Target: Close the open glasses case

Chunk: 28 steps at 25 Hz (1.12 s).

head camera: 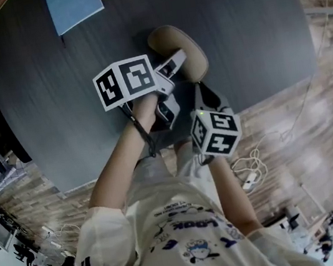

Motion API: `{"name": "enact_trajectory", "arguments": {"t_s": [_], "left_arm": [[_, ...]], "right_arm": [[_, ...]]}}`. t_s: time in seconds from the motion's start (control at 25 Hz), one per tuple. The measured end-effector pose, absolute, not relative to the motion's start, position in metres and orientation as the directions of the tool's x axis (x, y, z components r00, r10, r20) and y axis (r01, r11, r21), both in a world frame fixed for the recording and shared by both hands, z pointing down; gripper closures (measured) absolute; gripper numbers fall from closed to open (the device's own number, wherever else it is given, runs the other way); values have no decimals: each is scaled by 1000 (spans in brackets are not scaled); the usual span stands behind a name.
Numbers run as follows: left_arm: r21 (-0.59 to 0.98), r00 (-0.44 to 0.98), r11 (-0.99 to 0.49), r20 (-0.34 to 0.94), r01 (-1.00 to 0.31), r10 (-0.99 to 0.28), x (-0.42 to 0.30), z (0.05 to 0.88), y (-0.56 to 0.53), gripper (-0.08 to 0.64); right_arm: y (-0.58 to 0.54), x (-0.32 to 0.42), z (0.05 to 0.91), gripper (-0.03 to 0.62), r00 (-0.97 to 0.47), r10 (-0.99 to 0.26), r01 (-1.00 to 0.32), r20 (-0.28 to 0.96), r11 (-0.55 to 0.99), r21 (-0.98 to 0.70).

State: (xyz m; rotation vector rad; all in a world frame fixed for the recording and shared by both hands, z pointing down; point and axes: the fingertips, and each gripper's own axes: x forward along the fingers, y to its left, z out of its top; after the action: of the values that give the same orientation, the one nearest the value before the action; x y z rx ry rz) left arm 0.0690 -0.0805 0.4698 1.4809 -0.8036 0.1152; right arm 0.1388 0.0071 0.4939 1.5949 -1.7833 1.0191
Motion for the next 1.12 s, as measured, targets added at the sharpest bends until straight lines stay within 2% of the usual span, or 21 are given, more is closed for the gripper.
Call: {"name": "enact_trajectory", "arguments": {"t_s": [0.24, 0.64, 1.12], "left_arm": [[840, 749, 130, 530, -526, -397, 67, 469, -80, 299], [837, 750, 134, 538, -531, -386, 71, 467, -80, 296], [818, 742, 139, 567, -558, -357, 68, 470, -81, 295]], "right_arm": [[-14, 160, 492, 591, -190, -588, -981, 786, 81, -176], [-43, 178, 487, 591, -282, -530, -951, 800, 265, -159], [-92, 160, 489, 591, -445, -344, -768, 827, 622, -155]]}}
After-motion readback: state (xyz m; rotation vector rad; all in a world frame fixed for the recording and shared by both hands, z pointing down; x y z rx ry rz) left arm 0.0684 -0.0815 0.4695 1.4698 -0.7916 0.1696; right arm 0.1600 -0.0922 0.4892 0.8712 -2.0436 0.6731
